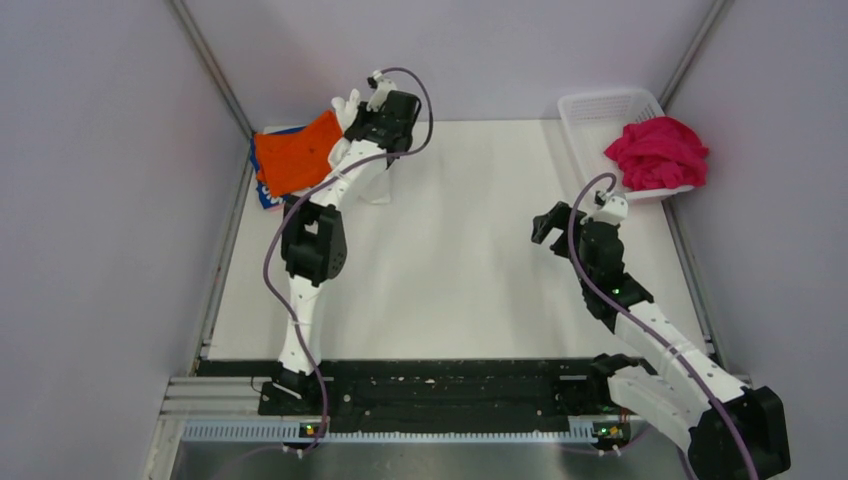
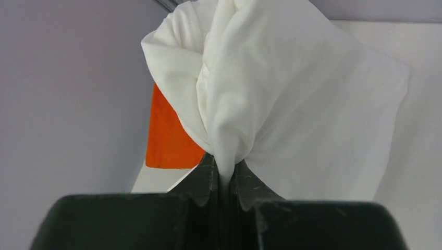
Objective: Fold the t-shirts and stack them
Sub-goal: Put the neatly folded tshirt into the corner of the board with the left arm
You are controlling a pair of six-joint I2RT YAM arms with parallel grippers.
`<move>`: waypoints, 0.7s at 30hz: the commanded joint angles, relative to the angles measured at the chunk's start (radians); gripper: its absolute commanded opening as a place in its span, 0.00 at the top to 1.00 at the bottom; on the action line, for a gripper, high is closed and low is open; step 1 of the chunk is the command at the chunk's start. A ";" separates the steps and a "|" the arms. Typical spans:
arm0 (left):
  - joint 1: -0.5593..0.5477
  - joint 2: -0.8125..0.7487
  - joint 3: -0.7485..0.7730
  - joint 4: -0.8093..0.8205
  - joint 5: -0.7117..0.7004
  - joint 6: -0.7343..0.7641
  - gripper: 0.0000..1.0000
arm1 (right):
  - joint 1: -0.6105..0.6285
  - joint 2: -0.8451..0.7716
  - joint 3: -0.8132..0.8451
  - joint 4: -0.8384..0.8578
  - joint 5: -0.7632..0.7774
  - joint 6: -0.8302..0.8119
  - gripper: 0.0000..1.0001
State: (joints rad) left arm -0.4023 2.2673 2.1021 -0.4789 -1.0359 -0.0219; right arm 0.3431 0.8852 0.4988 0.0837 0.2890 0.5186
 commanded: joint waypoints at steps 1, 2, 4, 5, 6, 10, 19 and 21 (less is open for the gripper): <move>0.013 -0.045 0.068 0.150 -0.036 0.126 1.00 | -0.011 -0.021 0.002 0.041 0.022 0.009 0.01; 0.017 -0.053 0.069 0.163 -0.028 0.138 1.00 | -0.011 -0.020 0.003 0.038 0.023 0.009 0.01; 0.027 -0.069 0.076 0.167 0.001 0.141 1.00 | -0.010 -0.013 0.007 0.032 0.023 0.009 0.01; 0.030 -0.078 0.082 0.164 0.018 0.141 1.00 | -0.011 -0.012 0.011 0.030 0.021 0.010 0.01; 0.031 -0.081 0.093 0.160 0.029 0.139 1.00 | -0.011 -0.010 0.012 0.029 0.021 0.011 0.01; 0.035 -0.095 0.137 0.146 0.046 0.137 1.00 | -0.010 -0.009 0.014 0.030 0.016 0.014 0.01; 0.062 -0.106 0.247 0.078 0.089 0.056 1.00 | -0.011 -0.015 0.012 0.027 0.015 0.018 0.01; 0.067 -0.107 0.248 0.083 0.081 0.041 1.00 | -0.011 -0.012 0.016 0.021 0.017 0.018 0.01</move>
State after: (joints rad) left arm -0.3546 2.2539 2.2894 -0.4217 -0.9478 0.0719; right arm 0.3431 0.8818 0.4976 0.0837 0.2909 0.5278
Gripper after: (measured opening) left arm 0.067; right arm 0.986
